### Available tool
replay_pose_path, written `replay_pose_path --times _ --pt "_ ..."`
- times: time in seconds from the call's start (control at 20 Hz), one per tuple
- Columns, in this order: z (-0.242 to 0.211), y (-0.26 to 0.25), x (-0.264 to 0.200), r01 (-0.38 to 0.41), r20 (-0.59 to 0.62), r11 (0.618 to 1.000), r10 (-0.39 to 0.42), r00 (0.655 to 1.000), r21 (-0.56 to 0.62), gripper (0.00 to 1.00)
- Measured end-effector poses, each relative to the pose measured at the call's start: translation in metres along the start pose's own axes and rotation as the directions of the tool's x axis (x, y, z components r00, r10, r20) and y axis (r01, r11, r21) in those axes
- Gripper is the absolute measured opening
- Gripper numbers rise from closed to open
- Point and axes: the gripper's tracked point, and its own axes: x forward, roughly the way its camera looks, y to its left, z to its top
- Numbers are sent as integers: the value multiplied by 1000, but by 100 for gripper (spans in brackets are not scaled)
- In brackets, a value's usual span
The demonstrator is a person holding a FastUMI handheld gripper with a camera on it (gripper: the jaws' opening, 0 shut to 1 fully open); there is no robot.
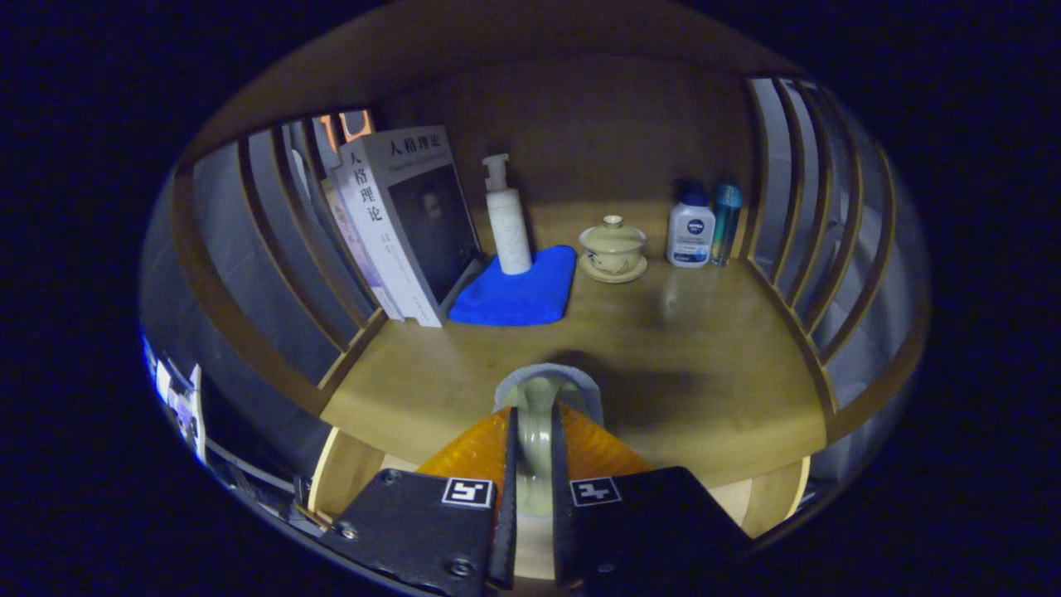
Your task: Pull open the drawer, take out the items inside it, and place them on the countertop above the cabinet.
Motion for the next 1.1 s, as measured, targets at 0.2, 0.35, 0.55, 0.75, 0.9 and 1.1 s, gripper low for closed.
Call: replay_pose_path --times 0.2,0.35,0.55,0.75,0.9,1.1 --pt "2 -3 20 -11 7 999 10 1000 43 21" --pt "8 -5 29 -17 33 998 15 999 65 21" --pt "13 -3 35 -18 49 998 15 999 56 21" --pt "13 -5 35 -4 56 999 2 998 36 21" --pt "15 -7 36 27 70 1000 -27 997 4 21" --pt "12 -10 34 75 54 990 -69 996 -117 46"
